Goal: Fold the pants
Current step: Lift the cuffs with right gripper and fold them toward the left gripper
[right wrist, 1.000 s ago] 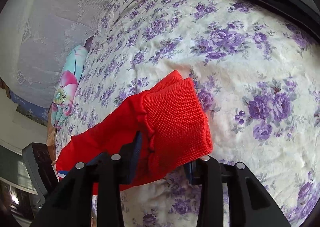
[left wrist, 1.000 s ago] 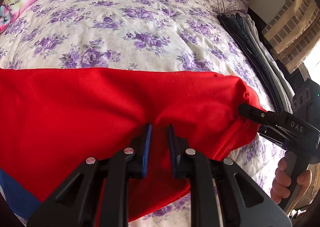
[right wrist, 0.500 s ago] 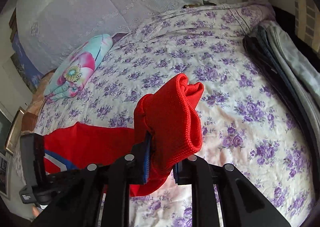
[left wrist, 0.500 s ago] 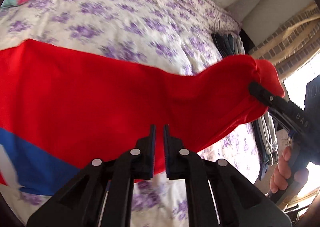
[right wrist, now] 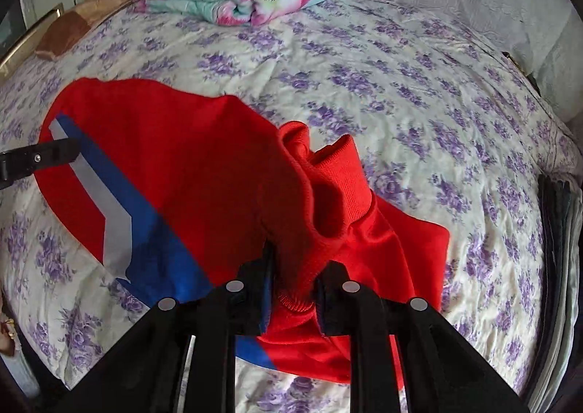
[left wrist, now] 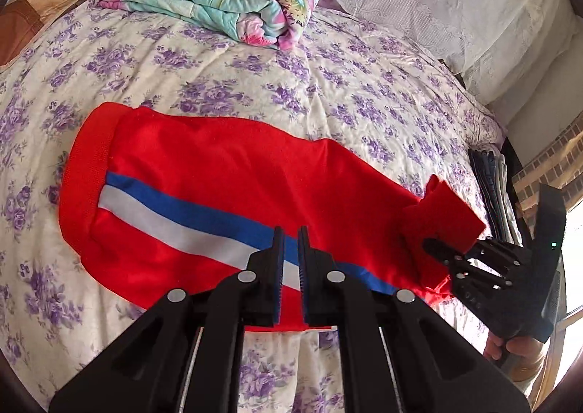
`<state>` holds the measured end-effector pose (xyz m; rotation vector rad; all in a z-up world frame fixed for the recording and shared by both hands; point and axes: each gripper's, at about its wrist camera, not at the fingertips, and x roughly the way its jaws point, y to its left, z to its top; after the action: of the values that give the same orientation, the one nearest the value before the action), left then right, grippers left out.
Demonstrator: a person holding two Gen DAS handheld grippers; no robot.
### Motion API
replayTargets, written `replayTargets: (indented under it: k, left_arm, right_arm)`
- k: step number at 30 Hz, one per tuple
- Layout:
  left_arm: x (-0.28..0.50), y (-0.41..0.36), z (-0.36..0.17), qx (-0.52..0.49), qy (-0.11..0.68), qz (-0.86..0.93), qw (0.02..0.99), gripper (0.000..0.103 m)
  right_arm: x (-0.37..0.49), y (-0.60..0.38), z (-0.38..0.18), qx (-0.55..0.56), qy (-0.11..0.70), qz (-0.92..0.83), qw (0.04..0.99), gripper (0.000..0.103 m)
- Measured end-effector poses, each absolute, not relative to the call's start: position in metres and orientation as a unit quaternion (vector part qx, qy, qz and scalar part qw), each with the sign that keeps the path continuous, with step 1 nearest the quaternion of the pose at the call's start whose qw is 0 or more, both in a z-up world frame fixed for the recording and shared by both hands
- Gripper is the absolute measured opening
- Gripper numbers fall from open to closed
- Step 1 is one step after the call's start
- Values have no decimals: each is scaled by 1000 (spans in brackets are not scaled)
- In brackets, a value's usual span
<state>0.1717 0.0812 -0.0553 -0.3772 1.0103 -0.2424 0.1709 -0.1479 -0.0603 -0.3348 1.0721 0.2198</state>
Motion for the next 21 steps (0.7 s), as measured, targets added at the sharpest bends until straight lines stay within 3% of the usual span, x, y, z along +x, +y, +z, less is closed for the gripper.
replayTargets:
  k: [2, 5, 7, 11, 12, 13, 14, 15, 21]
  left_arm:
    - [174, 75, -64, -177, 491, -124, 844, 7]
    - [175, 63, -71, -162, 501, -132, 840, 7]
    - [175, 58, -70, -158, 501, -138, 840, 7]
    - [176, 42, -63, -158, 501, -169, 834, 7]
    - [175, 35, -60, -155, 500, -179, 833, 7]
    - [174, 27, -56, -152, 499, -190, 832, 7]
    - [174, 19, -53, -149, 497, -202, 831, 7]
    - [174, 10, -50, -147, 496, -215, 828, 7]
    - [186, -52, -76, -109, 538, -243, 800, 7]
  right_arm:
    - [172, -135, -73, -171, 524, 123, 825, 43]
    - [159, -140, -55, -162, 513, 142, 831, 45]
    - [149, -159, -29, -123, 490, 152, 849, 57]
    - [122, -203, -4, -68, 469, 153, 867, 59]
    - [116, -213, -6, -50, 472, 158, 866, 58]
    - [110, -221, -10, -32, 473, 159, 866, 41]
    - [107, -228, -16, -20, 478, 156, 864, 14]
    - [105, -234, -24, -9, 485, 148, 862, 6]
    - [117, -225, -55, 21, 502, 179, 846, 2]
